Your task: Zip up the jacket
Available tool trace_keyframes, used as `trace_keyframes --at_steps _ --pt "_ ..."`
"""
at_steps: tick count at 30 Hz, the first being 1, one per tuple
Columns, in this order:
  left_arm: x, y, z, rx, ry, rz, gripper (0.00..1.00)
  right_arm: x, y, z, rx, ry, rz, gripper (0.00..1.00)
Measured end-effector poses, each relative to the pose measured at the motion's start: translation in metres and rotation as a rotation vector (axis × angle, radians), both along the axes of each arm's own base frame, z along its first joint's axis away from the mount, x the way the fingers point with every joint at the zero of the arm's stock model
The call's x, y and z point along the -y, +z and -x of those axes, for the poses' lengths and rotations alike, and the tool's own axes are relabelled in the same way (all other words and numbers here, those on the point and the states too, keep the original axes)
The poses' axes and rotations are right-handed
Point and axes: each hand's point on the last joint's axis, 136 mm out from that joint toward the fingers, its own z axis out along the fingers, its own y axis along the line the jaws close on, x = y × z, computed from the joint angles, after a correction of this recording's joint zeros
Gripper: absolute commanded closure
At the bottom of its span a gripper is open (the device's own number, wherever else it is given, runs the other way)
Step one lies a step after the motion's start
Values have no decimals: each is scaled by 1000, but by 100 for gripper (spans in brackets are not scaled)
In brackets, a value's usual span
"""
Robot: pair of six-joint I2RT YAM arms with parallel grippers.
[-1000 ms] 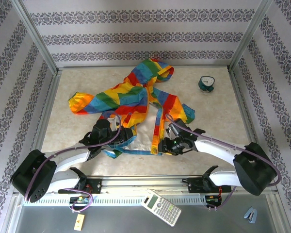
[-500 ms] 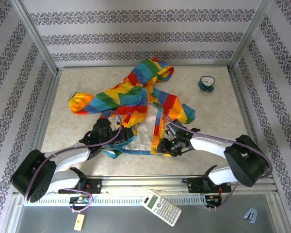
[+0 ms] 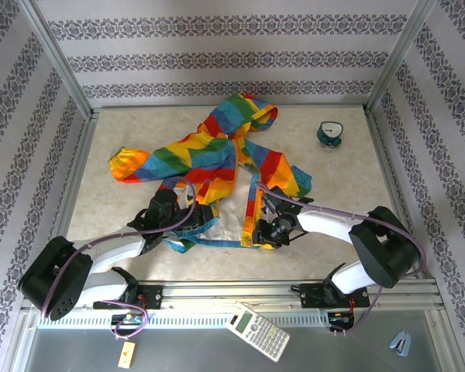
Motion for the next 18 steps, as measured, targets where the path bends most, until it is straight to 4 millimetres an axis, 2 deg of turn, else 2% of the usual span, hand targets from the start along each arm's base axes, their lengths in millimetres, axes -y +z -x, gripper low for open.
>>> trace_keyframes --at_steps 5,14,18 --pt "0 0 0 1 0 0 100 -2 1 -1 -19 1 7 65" --pt "0 0 0 3 -1 -2 100 -1 3 -3 -1 1 20 67" --pt "0 0 0 6 -3 -4 100 -9 10 -21 103 -8 -5 67"
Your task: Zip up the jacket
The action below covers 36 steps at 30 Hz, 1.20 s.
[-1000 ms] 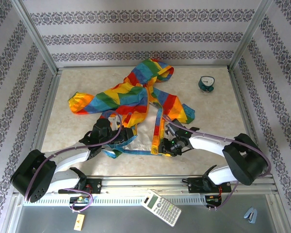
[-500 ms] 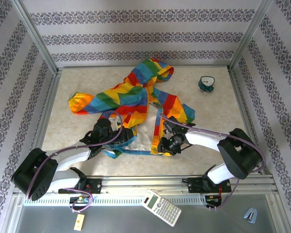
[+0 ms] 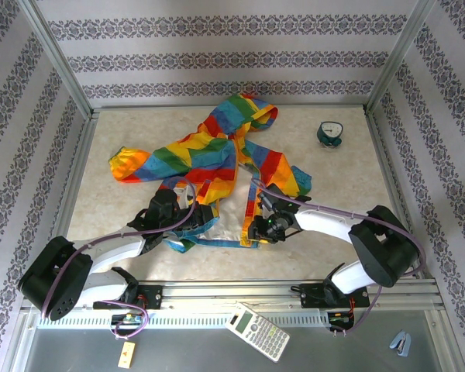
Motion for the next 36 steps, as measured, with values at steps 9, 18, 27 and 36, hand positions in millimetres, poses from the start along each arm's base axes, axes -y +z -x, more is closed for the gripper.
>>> trace_keyframes --at_steps 9,18,27,36 --pt "1 -10 2 -24 -18 -16 100 -2 12 -14 86 -36 -23 66" --pt "2 -14 4 -33 -26 -20 100 -3 0 -7 59 -26 -5 64" --pt "2 -15 4 -36 -30 -21 100 0 -7 1 35 -35 9 74" --pt "3 -15 6 -40 -42 -20 100 -11 4 -6 124 19 -41 100"
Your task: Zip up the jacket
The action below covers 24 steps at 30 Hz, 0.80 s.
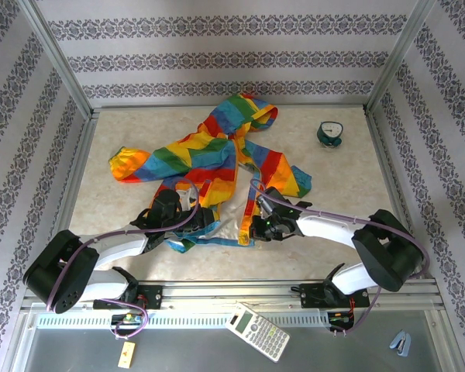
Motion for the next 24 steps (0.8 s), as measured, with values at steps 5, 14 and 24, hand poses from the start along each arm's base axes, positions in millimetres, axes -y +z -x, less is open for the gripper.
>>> trace_keyframes --at_steps 5,14,24 --pt "1 9 -6 28 -9 10 100 -12 58 -13 250 100 -81 100" --pt "21 63 -31 196 -69 53 100 -26 156 -50 703 248 -129 100" --pt "26 67 -34 224 -93 49 100 -38 170 -54 828 341 -142 100"
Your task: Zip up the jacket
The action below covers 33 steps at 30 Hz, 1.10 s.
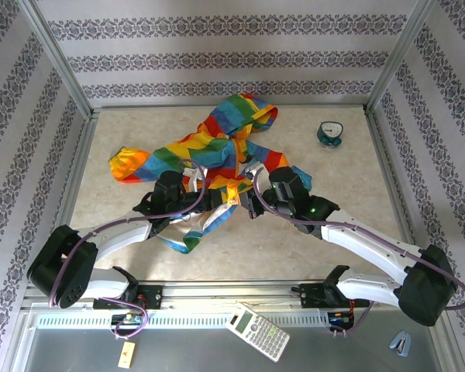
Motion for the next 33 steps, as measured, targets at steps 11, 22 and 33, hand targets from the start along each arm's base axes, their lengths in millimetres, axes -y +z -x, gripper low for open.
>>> trace_keyframes --at_steps 11,22,33 --pt "6 13 3 65 -35 26 100 -8 11 -7 69 18 -44 100" --pt "-4 44 19 235 -49 3 100 -12 5 -8 102 38 -91 100" --pt "-29 52 14 323 41 -30 100 -9 21 -1 164 77 -157 100"
